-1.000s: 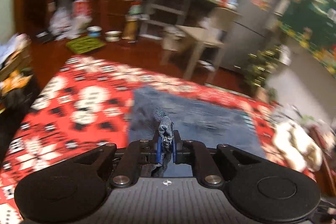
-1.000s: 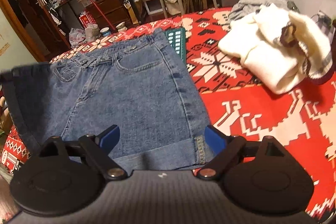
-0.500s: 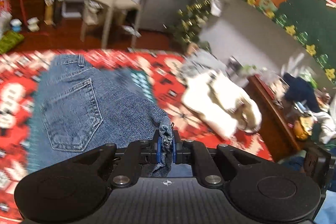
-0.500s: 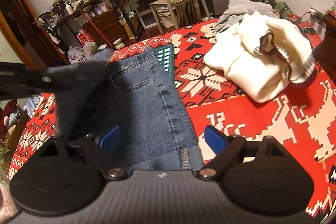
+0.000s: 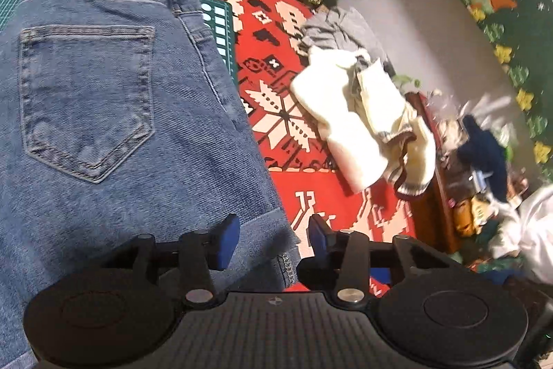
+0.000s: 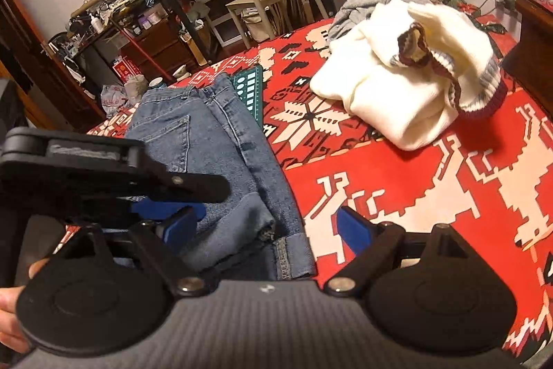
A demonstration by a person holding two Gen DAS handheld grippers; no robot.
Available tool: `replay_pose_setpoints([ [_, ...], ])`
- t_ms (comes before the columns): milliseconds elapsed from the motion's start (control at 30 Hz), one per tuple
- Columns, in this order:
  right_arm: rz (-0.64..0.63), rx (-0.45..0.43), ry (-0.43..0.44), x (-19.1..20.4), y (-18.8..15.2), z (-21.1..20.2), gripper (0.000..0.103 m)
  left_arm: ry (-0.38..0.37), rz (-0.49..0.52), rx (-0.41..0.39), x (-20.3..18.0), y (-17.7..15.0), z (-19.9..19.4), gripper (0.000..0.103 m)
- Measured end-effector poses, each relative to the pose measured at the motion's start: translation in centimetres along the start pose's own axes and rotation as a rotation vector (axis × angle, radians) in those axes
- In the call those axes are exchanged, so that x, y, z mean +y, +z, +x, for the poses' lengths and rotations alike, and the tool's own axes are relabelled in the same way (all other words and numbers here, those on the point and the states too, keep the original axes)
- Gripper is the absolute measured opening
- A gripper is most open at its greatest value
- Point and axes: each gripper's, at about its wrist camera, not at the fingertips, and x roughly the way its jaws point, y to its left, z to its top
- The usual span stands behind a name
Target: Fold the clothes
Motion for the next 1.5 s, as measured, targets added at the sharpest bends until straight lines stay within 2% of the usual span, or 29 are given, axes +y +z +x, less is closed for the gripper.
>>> replay_pose_setpoints([
  [67,0.056,-0.002,0.048,-0.7,0.0,0.2,0.089,0.002,0.008,-0.025,0.5,0.0,-1.4,0.048],
  [200,0.162,0.023,0.129,-1.8,0.0,1.6,0.071,0.015,0.018,-0.063,2.2,-0.1,-4.4,0.056],
  [233,0.167,0.028,0.133,-1.9,0.0,1.9,0.07,0.031,0.022,-0.071,2.8,-0.2,-5.1,0.056],
  [367,0.192,0.043,0.152,-2.2,-0.2,3.4,0.063,0.14,0.073,-0.122,5.8,-1.2,-8.6,0.056],
  [467,0.213,0.05,0.174,-2.5,-0.5,4.4,0.042,0.222,0.078,-0.141,8.7,-2.2,-11.1,0.057],
  [700,0.278,0.042,0.228,-3.5,-1.1,6.1,0.037,0.278,-0.028,-0.158,14.9,-4.1,-15.0,0.058],
  [733,0.27,0.042,0.22,-3.4,-1.2,6.2,0.033,0.28,-0.035,-0.158,15.3,-4.2,-15.1,0.058],
  [767,0.26,0.036,0.211,-3.2,-1.3,6.2,0.017,0.283,-0.04,-0.157,15.5,-4.3,-15.1,0.058],
  [800,0.252,0.026,0.204,-3.0,-1.5,6.1,0.009,0.286,-0.045,-0.156,15.8,-4.4,-15.1,0.058],
  [967,0.25,-0.033,0.213,-2.5,-1.9,3.3,0.008,0.296,-0.033,-0.149,16.2,-4.8,-15.0,0.058],
  [1133,0.256,-0.019,0.12,-3.1,-1.9,1.9,0.008,0.285,0.012,-0.14,15.7,-4.9,-14.5,0.063],
  [1333,0.267,0.0,0.057,-4.0,-2.8,1.9,0.011,0.291,0.031,-0.116,15.8,-4.5,-12.8,0.064],
  [1367,0.266,-0.003,0.051,-4.1,-2.9,1.9,0.014,0.3,0.033,-0.113,15.9,-4.4,-12.5,0.064],
  [1433,0.255,-0.021,0.044,-4.2,-2.7,1.5,0.03,0.289,0.025,-0.112,16.1,-4.3,-12.2,0.064],
  [1467,0.25,-0.03,0.04,-4.3,-2.6,1.4,0.045,0.282,0.02,-0.112,16.1,-4.3,-12.1,0.064],
  [1500,0.242,-0.04,0.04,-4.3,-2.4,1.2,0.056,0.275,0.015,-0.112,16.2,-4.3,-12.0,0.066],
])
